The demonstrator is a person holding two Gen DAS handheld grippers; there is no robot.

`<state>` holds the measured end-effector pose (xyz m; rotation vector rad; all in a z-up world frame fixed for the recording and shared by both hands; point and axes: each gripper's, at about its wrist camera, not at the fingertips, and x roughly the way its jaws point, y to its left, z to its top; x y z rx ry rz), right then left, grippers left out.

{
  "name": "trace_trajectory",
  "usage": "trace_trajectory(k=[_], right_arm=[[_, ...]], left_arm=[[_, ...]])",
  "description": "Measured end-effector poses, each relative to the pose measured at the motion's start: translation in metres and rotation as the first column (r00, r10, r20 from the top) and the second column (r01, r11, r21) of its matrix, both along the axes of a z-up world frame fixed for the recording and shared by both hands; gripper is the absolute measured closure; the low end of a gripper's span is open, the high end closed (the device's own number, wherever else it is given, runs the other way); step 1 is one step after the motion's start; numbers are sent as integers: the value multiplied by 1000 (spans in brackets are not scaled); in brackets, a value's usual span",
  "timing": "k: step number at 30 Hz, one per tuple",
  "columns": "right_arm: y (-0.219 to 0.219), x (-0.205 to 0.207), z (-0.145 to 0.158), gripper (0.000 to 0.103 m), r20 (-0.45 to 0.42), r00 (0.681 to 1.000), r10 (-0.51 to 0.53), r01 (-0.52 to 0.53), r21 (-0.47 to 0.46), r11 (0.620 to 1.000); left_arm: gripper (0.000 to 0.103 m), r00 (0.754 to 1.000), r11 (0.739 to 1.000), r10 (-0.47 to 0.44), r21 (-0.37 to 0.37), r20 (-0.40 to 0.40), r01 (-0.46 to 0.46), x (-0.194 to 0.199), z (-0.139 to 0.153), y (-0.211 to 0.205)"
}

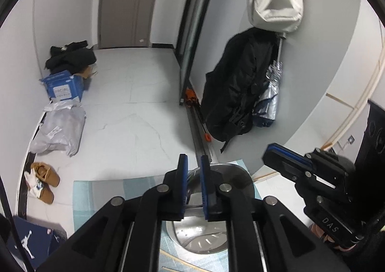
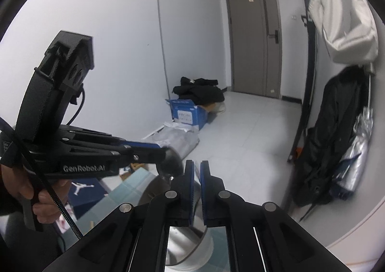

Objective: Organize utensils
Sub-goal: 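Open the left gripper to drop the spoon in the holder while the right releases the fork, then move both grippers back down to the bamboo chopsticks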

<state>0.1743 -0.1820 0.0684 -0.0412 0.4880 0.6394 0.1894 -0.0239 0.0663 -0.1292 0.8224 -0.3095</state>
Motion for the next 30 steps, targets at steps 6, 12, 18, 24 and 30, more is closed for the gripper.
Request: trace_trajectory(k=[6,12,18,24,30], right_arm=[[-8,-10,3,91,-31,999,-28,30,47,998],[-23,-37,15,66,-18,998,-67,68,92,993],[-30,-69,22,50,-1,996,-89,88,116,989],[-26,-95,18,46,-14,995,-94,95,128,987],[-17,-125,2,38,-25,997,-74,77,113,991]], left_arm=[[67,996,996,89,6,4,-89,-14,2,12],[43,980,980,198,14,25,-199,-36,5,21],[25,952,954,300,7,53,-301,-63,9,29],[15,920,925,373,35,118,-379,-93,12,30],[3,894,905,414,32,171,-425,-124,3,34]])
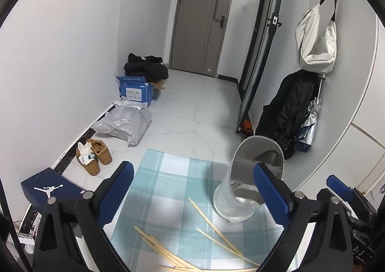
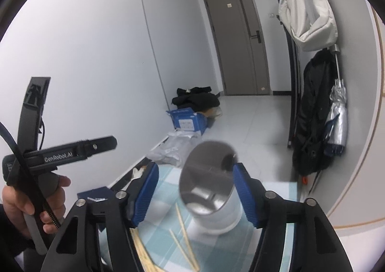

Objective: Organize utensils
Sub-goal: 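Move both grippers back down to the bamboo chopsticks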

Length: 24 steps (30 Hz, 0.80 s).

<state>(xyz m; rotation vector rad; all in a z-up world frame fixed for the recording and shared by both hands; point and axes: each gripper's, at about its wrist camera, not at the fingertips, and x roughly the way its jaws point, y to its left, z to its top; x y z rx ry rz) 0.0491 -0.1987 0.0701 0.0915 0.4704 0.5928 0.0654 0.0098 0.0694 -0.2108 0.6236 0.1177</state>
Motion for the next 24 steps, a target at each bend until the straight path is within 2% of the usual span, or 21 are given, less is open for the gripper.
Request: trace_trajectory(k=[6,10,14,18,24], right_arm=[[8,-14,-25,33,-56,998,9,-9,-4,1000],[19,-21,-44,31,-98,994,39,-43,-45,998],[37,-25,-65,31,-157,983,99,-116,-102,988],[70,-30,-87,31,-218,958,184,-224,-178,958],[130,-38,-115,33,-268,912,309,-384,-297,874]], left_arm=[[2,999,999,36,-16,-34,-37,-26,-26,13],[2,992,991,86,-94,-88,-94,-38,-53,36],[2,984,983,109,-132,-142,-128,-41,-74,55],[2,980,974,119,-172,-163,-147,-44,-83,73],[2,976,954,142,-238,-167,-179,-47,-86,96]])
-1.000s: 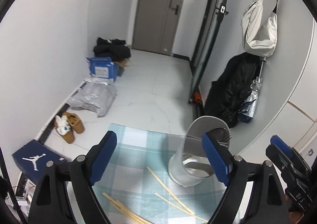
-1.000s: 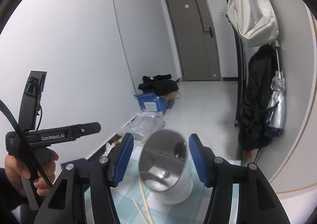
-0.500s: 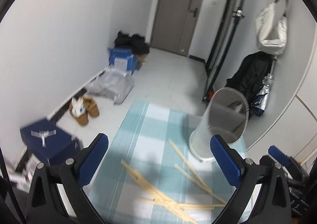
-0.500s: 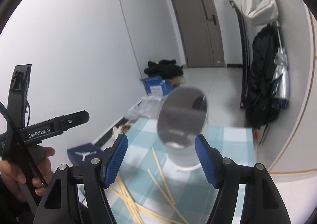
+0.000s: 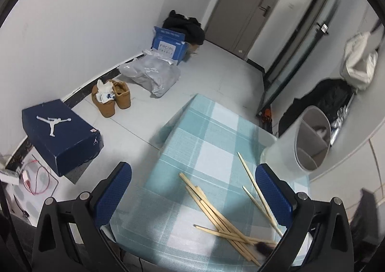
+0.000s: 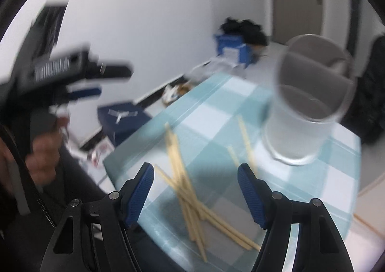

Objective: Organize utensils
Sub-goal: 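Move both grippers back down to the bamboo chopsticks, then grasp a bamboo chopstick with the right gripper and lift it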

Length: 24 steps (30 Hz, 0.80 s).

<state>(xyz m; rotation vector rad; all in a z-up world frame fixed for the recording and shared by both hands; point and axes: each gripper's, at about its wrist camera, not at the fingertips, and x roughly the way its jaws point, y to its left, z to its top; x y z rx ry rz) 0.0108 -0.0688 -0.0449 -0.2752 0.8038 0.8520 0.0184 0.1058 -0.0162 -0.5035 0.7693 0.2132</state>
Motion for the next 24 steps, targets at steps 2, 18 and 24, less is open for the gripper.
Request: trace_trajectory(k=[2,18,24], right_arm=[[14,2,-10,34,6,1000,21,-21,-36,999],[122,43,-53,77,-69,982,178,-188,-181,965],[145,59,-65,81,-100,976,191,-209,-215,954]], left_arm=[[2,1000,999,15,-32,-5,-15,-1,-2,10],[2,987,969,159,-191,-13,-158,-15,-11,67],[2,981,957,193,-218,-22,-193,-18,-13,79]])
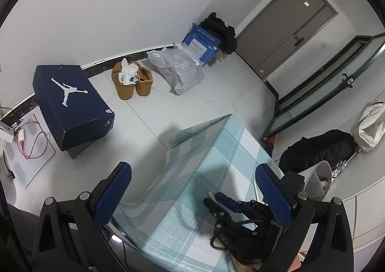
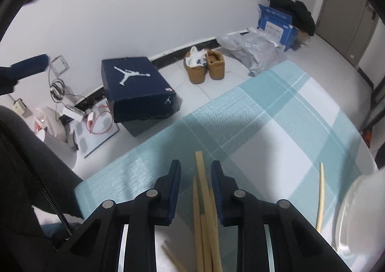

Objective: Organize utensils
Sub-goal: 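Grasp a bamboo chopstick with the right gripper and lift it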

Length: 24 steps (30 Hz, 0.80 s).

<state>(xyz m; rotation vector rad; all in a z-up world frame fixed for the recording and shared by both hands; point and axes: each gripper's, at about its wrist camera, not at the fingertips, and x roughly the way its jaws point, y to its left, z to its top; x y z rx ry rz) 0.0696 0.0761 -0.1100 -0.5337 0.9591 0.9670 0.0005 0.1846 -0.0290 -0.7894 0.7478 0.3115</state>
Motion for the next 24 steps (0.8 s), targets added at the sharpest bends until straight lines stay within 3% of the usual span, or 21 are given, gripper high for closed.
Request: trace_trajectory(k=[2,4,10,14,21,24], right_arm=[[2,3,1,84,2,1000,2,-2,15,1000],[2,7,1,97,-11,1000,-1,1,14,1000],[-17,19,19,97,-4,999,-46,46,68,997],[-49,24,50,97,33,993,-111,105,154,982],[-127,17,99,98,44,978,-203,179,319,931],[-157,12,115,98,48,973,-226,193,370,909]], left_arm=[[2,1000,1000,7,-10,2,-7,-1,-1,2],[2,1000,1000,8,-13,-6,-8,-1,-3,2],[2,999,999,-4,-37,-47,2,3,-10,-3],[2,993,997,-48,-70,-111,40,7,-24,-19],[5,947,976,-210,-116,-244,187,25,-47,-68],[8,927,959,-248,-206,-282,194,27,-61,-82]])
